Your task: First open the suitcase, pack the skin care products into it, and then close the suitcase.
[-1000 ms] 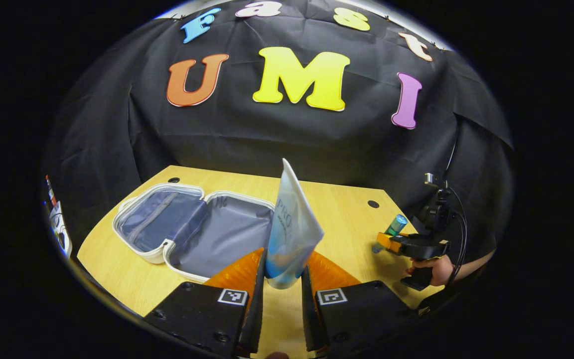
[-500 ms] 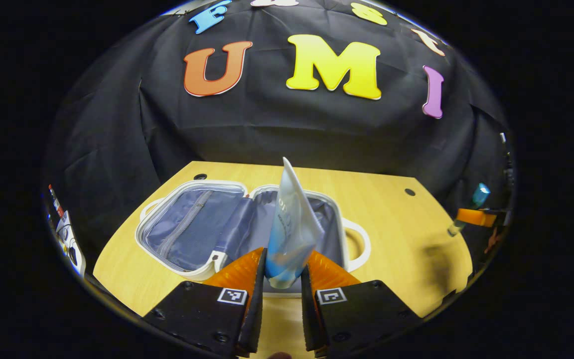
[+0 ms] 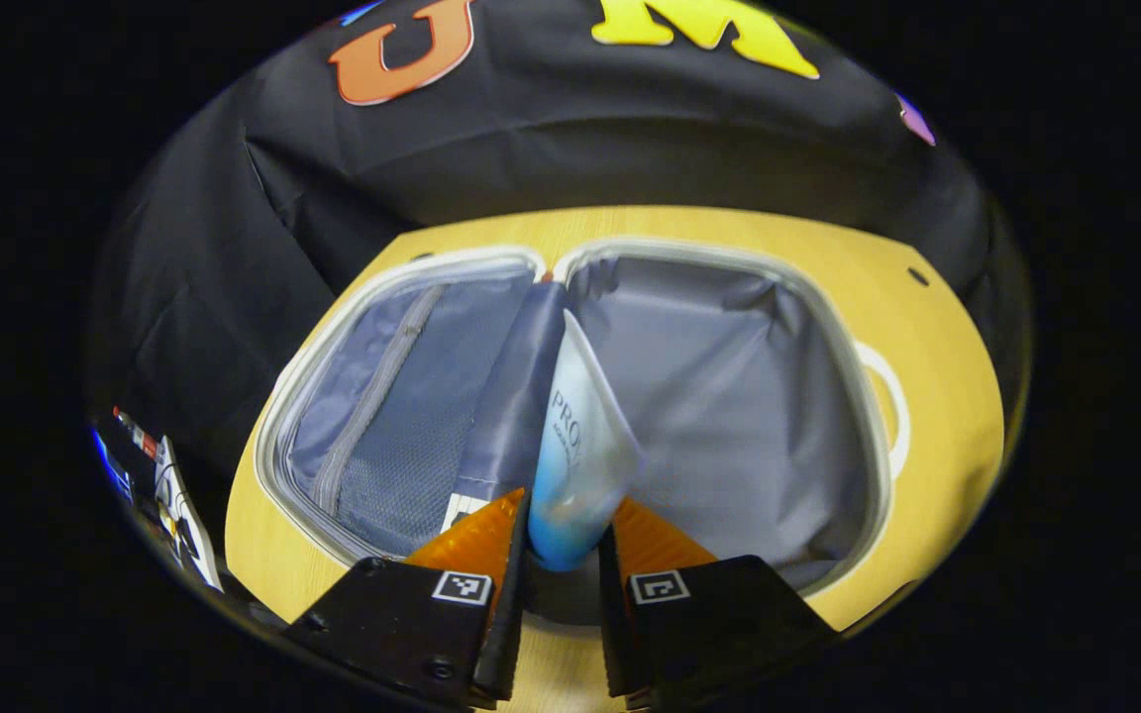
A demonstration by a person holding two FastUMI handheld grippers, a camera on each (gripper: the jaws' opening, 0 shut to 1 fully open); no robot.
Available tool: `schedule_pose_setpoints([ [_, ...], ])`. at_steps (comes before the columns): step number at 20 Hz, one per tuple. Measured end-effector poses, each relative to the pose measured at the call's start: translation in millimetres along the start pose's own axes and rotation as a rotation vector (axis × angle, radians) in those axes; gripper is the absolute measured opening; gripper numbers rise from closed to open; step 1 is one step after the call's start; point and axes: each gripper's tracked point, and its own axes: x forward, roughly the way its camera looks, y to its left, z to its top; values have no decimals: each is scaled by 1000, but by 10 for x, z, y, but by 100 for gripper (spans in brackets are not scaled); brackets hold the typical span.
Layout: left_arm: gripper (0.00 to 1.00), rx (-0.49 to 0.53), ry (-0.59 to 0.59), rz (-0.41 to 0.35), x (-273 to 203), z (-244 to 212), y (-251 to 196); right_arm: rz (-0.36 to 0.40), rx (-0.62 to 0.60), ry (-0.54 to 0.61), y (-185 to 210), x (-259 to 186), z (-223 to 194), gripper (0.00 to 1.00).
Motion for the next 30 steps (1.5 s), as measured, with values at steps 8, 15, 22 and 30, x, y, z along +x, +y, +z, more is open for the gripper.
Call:
schedule_pose_setpoints([
  [8,36,0,167,166,210,-92,32,64,-39,20,213,-28,-30,35],
  [15,43,-97,283,177,272,-105,-33,123,-56,43,310,10,-48,35],
  [22,68,-166,259,93,219,-130,-180,195,-103,41,460,98,-3,35],
  [30,96,-286,-21,-33,-588,220,-130,391,-201,65,1393,524,127,35],
])
